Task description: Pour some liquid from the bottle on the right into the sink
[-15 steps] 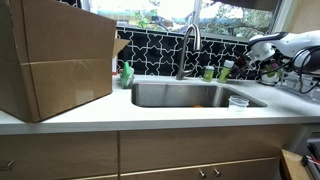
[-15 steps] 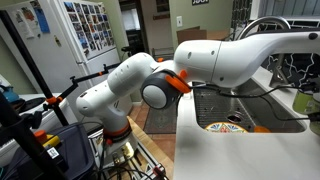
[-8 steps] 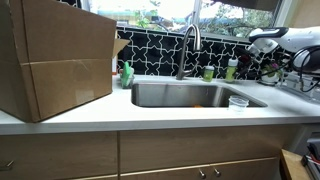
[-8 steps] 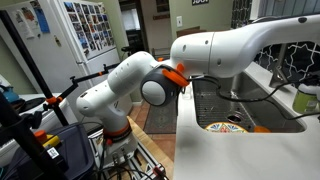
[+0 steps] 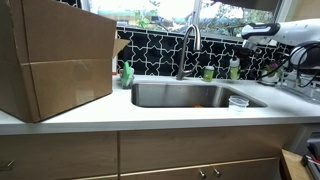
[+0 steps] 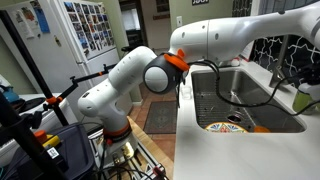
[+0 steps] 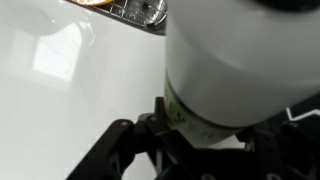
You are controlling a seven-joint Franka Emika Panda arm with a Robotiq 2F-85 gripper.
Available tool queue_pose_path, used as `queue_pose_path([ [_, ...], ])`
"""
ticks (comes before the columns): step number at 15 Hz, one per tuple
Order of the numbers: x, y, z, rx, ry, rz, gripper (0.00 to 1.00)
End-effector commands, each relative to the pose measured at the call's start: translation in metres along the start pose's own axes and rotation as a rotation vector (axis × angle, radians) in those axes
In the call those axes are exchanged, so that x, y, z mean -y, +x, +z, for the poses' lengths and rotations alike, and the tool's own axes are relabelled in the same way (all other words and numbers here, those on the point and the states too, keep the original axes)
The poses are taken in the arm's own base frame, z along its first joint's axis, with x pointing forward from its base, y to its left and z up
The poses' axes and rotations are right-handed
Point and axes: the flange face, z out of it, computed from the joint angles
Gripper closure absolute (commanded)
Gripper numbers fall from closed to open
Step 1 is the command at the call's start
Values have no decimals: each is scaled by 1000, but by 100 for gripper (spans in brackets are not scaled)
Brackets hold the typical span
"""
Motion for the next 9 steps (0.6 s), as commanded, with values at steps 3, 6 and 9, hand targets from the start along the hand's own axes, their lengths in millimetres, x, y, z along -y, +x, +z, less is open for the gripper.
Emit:
queue_pose_path([
  [3,16,-41,-42,-205,-93,-208,62],
  [6,28,-62,-65,-336,-113,-307,62],
  [9,35,-70,-68,-358,-96,-315,37],
])
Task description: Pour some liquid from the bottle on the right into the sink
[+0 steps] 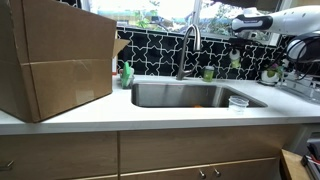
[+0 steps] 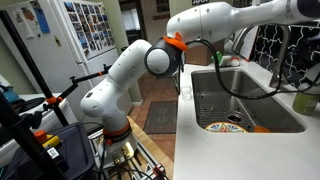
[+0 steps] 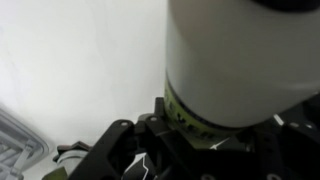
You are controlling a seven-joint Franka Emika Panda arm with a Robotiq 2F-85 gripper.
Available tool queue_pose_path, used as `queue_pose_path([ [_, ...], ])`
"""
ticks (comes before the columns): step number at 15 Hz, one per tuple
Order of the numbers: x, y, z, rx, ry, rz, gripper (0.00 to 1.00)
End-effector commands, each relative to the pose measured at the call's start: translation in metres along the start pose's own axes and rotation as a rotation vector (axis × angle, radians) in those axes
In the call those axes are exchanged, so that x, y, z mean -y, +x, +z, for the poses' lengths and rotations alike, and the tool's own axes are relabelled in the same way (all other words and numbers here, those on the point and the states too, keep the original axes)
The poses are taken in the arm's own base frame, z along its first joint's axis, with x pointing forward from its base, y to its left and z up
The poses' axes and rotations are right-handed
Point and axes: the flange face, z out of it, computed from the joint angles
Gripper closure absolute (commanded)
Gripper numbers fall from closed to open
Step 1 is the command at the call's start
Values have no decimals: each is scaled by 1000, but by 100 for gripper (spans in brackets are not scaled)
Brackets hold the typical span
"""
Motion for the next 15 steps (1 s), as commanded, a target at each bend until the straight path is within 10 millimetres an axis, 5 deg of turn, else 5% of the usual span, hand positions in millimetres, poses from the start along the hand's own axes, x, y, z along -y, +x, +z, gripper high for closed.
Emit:
queue_pose_path([
  [1,4,-2,-7,-31,-1,-18,37],
  [8,6,-3,-10,-57,-14,-39,37],
  [9,6,-3,-10,-58,-14,-39,62],
  [15,28,-35,-54,-148,-47,-124,62],
])
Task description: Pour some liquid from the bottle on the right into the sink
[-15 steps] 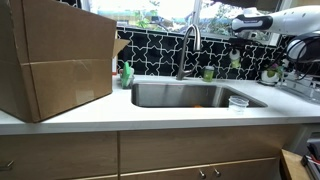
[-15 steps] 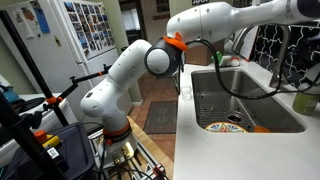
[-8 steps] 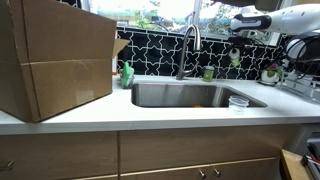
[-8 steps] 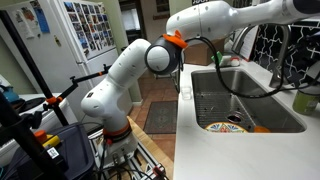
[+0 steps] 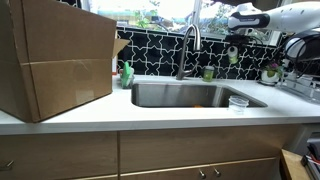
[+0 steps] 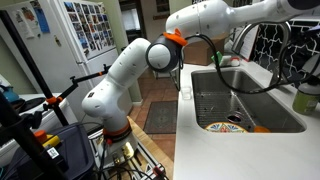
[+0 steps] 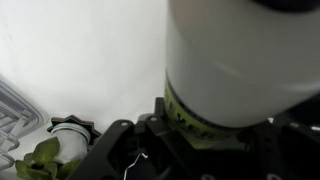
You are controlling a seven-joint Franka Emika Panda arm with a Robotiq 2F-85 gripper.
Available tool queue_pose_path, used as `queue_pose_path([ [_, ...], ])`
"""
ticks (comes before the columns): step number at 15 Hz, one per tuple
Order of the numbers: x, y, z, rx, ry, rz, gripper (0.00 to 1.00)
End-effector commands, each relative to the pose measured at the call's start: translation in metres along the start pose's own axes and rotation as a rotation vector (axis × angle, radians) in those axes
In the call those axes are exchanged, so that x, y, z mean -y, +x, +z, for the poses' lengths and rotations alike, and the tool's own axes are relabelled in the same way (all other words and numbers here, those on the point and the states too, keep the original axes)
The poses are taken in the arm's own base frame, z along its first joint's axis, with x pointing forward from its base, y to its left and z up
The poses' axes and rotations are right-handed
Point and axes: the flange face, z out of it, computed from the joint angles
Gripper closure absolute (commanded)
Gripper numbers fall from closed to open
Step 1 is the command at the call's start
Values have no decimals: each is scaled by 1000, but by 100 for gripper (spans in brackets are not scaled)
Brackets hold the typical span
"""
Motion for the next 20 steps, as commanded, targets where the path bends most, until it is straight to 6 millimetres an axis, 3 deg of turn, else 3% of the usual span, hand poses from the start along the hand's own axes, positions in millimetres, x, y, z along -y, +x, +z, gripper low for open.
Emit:
queue_pose_path([
  [1,12,-15,-37,-82,-42,-55,62],
  [6,34,-34,-91,-260,-48,-95,62],
  [10,50,-43,-122,-422,-34,-123,62],
  [20,88,-88,-150,-745,-48,-230,62],
])
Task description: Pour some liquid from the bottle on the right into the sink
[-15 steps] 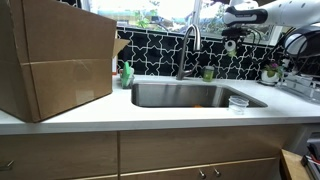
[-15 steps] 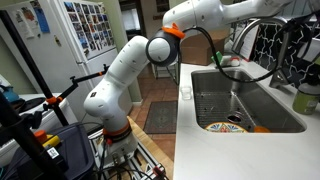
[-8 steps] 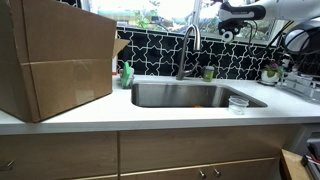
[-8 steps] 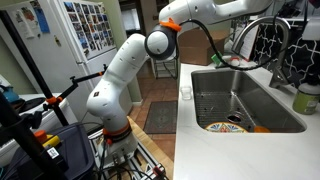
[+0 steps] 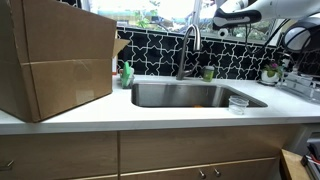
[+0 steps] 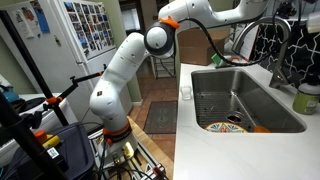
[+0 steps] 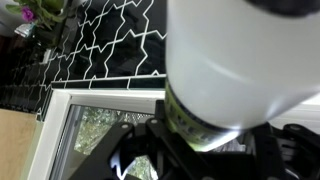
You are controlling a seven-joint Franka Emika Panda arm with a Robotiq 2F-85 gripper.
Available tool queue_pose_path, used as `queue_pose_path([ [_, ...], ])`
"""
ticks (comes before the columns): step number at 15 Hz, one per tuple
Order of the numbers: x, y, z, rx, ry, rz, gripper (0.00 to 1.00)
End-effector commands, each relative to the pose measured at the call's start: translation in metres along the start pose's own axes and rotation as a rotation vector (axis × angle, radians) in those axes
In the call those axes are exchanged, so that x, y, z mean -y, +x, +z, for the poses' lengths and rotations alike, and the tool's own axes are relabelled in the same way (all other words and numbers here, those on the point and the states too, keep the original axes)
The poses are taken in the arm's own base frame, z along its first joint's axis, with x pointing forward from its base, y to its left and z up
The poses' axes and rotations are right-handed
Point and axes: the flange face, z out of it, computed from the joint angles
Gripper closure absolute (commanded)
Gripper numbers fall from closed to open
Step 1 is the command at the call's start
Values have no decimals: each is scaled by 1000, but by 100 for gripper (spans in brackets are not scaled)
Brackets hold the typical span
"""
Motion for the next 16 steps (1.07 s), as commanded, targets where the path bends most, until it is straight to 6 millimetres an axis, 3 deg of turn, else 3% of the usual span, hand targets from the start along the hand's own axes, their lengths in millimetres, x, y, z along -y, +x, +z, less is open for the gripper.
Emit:
queue_pose_path([
  [1,1,-9,-14,-84,-13,-25,62],
  [5,2,-27,-25,-156,-18,-40,62],
  [16,-40,-79,-38,-297,19,-18,62],
])
